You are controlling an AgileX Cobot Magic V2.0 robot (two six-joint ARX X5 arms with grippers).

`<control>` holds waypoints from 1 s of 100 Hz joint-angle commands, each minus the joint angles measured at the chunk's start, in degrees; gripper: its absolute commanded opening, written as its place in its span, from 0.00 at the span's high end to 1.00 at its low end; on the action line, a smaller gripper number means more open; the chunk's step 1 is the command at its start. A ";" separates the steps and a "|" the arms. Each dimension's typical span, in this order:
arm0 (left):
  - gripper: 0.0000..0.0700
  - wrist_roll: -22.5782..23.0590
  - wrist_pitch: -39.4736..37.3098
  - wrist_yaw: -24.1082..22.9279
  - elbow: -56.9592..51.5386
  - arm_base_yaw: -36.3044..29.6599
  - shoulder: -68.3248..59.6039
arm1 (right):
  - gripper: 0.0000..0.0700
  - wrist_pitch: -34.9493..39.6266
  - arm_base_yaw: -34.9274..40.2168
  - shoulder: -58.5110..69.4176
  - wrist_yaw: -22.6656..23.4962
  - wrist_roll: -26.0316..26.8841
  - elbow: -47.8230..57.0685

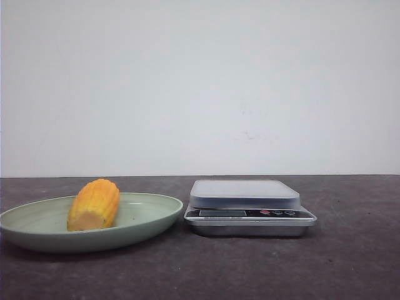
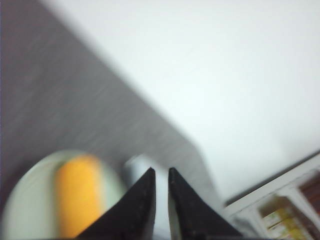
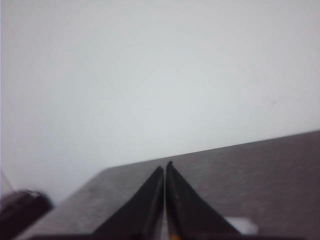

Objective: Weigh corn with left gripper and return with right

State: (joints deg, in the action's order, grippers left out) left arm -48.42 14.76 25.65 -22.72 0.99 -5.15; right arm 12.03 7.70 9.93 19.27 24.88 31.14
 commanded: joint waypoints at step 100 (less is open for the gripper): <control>0.00 31.19 39.17 1.38 -56.87 -1.11 -41.90 | 0.00 19.61 0.04 23.08 -5.14 -19.89 37.77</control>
State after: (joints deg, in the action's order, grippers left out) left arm -14.66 54.37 26.96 -78.85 0.58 -44.93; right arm 32.03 7.70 32.16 14.00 3.92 68.12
